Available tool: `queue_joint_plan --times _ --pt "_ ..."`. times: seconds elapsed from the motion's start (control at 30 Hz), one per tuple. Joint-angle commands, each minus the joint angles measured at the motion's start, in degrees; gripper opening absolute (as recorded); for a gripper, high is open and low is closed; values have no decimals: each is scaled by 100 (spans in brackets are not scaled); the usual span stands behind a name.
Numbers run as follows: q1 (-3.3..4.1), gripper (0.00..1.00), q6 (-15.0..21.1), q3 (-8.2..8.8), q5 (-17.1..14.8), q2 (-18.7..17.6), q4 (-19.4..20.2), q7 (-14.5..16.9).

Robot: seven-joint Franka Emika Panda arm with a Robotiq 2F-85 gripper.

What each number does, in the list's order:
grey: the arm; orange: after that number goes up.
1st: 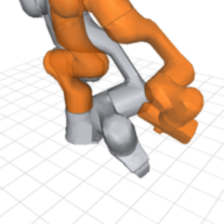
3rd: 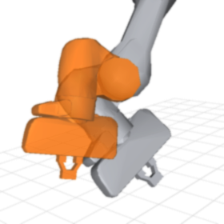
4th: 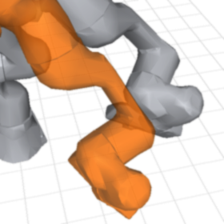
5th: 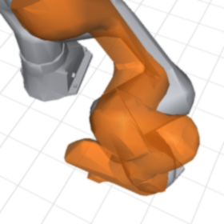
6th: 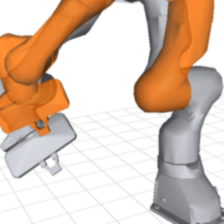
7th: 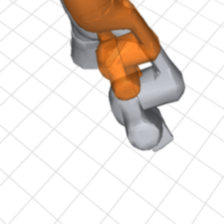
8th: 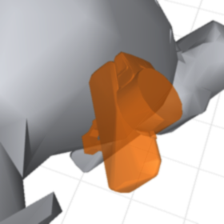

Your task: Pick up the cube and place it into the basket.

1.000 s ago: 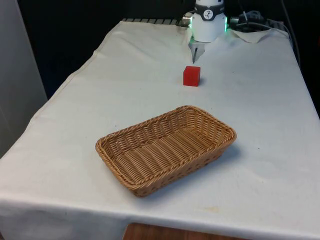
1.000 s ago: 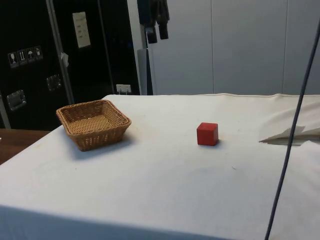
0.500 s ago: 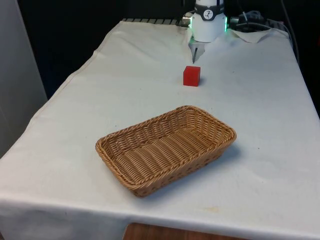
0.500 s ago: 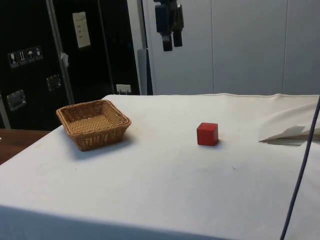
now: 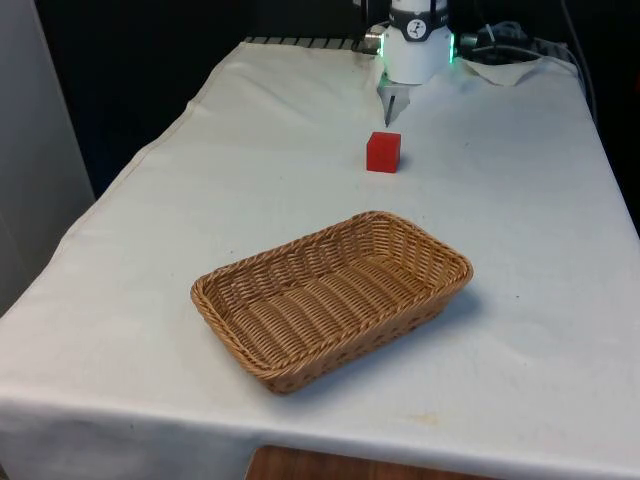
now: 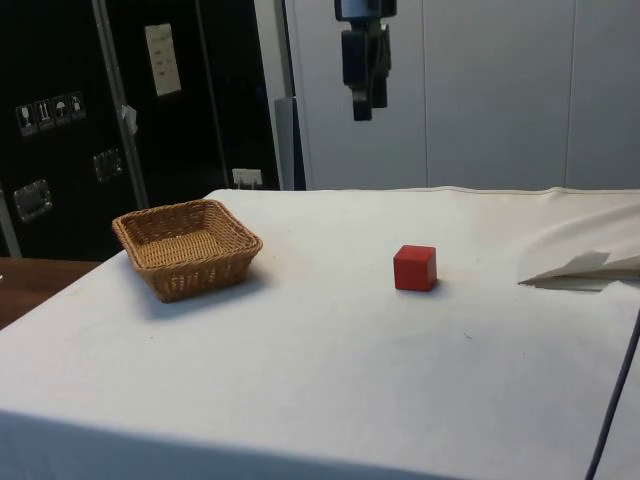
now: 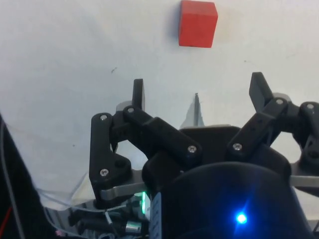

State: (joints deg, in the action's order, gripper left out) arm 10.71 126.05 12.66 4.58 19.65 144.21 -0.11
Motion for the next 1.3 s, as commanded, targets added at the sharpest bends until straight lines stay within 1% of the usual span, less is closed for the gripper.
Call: queue_joint_plan --times 0.0,0.03,0.23,0.3,0.33,0.37,0.63,0.67,0.7,0.8,0.9,0.93,0.97,1.13,1.17,1.2,1.23,1.27 --pt "0 100 29 -6 34 34 52 -23" --pt "-40 100 166 -52 166 115 183 -126" --pt "-34 100 413 -80 327 235 498 -252" --pt "-40 100 573 -92 378 264 659 -298" --pt "0 100 470 -52 286 223 590 -212" --pt "-40 100 619 -97 395 269 705 -309" --pt "-57 100 1094 -86 533 218 1094 -390" --pt "-6 100 1008 -57 447 223 1066 -321" --pt "-57 100 1152 -80 550 201 1134 -401" --pt "-63 100 1301 -69 584 149 1232 -430" --pt "-69 100 1536 -57 607 6 1329 -464" --pt "-17 100 1444 -23 498 29 1312 -372" --pt "-74 100 1593 -57 607 -40 1346 -476" --pt "-80 100 1937 -40 613 -344 1415 -550" --pt "-80 100 1988 -40 613 -395 1421 -561" --pt "-17 100 1868 -11 498 -361 1387 -453" --pt "-80 100 2040 -40 613 -447 1427 -579" --pt "-80 100 2086 -40 619 -493 1432 -590"
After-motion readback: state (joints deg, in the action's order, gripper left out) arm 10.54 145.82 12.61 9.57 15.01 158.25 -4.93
